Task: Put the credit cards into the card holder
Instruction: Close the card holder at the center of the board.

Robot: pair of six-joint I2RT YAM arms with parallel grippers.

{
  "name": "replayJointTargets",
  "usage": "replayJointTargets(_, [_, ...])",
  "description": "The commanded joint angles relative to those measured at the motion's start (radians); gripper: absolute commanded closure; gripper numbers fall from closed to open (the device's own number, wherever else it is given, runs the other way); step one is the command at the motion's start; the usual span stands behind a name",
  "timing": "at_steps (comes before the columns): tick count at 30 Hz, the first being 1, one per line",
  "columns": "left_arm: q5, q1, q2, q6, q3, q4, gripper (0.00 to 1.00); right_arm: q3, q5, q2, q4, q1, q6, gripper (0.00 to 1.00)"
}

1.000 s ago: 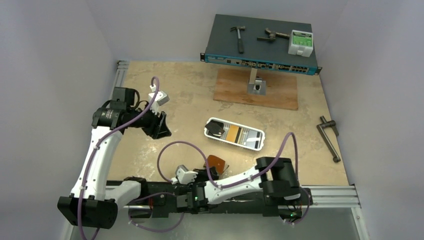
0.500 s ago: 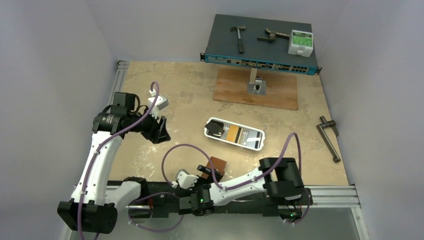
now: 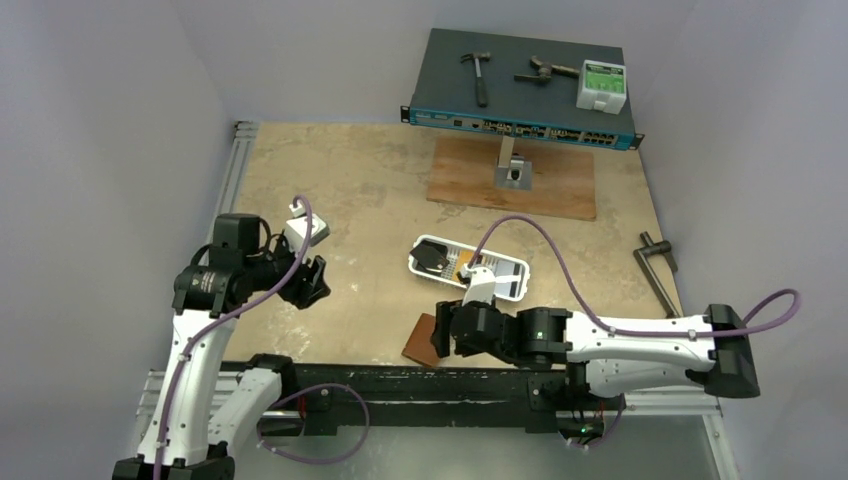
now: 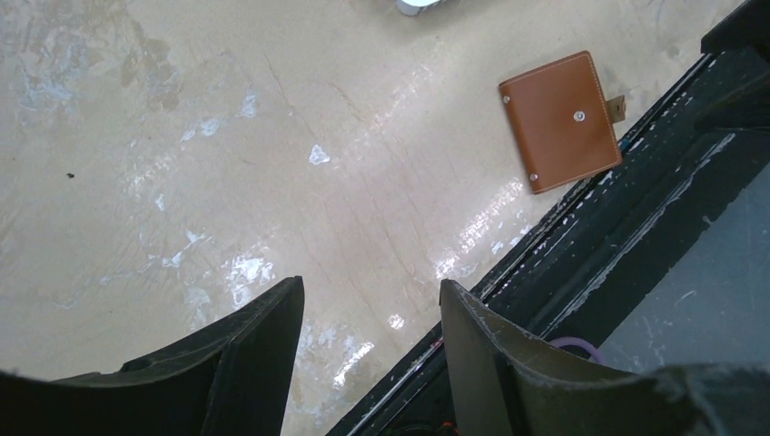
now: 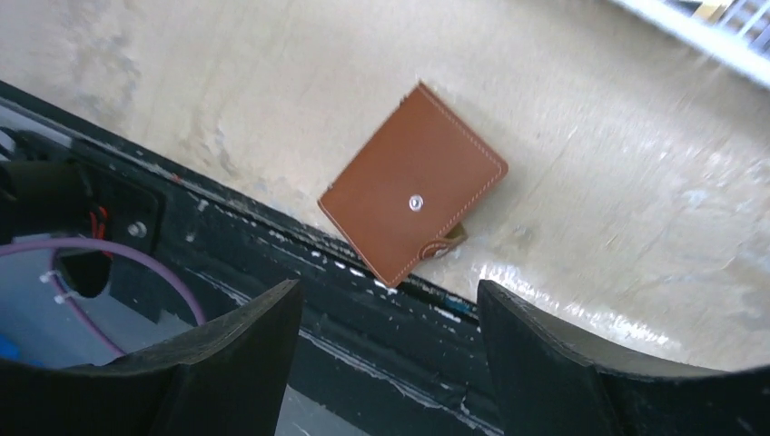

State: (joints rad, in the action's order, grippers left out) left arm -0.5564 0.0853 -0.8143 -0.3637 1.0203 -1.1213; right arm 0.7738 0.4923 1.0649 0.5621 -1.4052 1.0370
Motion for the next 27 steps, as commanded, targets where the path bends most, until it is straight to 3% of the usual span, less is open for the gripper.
replayJointTargets(1, [0.029, -0.007, 0.056, -0.053, -0.056, 0.045, 0.44, -0.021, -0.146, 0.096, -0.022, 0.008, 0.120, 0.28])
replayJointTargets(7, [0.035, -0.006, 0.131, -0.127, -0.119, 0.084, 0.42, -0.016, -0.235, 0.234, -0.061, 0.040, 0.140, 0.32])
replayJointTargets(10, [0.032, -0.006, 0.118, -0.157, -0.122, 0.079, 0.41, -0.012, -0.222, 0.281, -0.061, 0.079, 0.133, 0.39])
replayJointTargets(18, [0.027, -0.007, 0.111, -0.206, -0.161, 0.090, 0.41, -0.057, -0.280, 0.358, -0.261, 0.218, 0.028, 0.46])
replayJointTargets(24, [0.009, -0.007, 0.132, -0.212, -0.198, 0.132, 0.41, 0.139, -0.235, 0.513, -0.210, 0.268, -0.183, 0.67])
replayJointTargets(27, [0.007, -0.006, 0.131, -0.224, -0.221, 0.143, 0.41, 0.268, -0.198, 0.593, -0.150, 0.274, -0.280, 0.69])
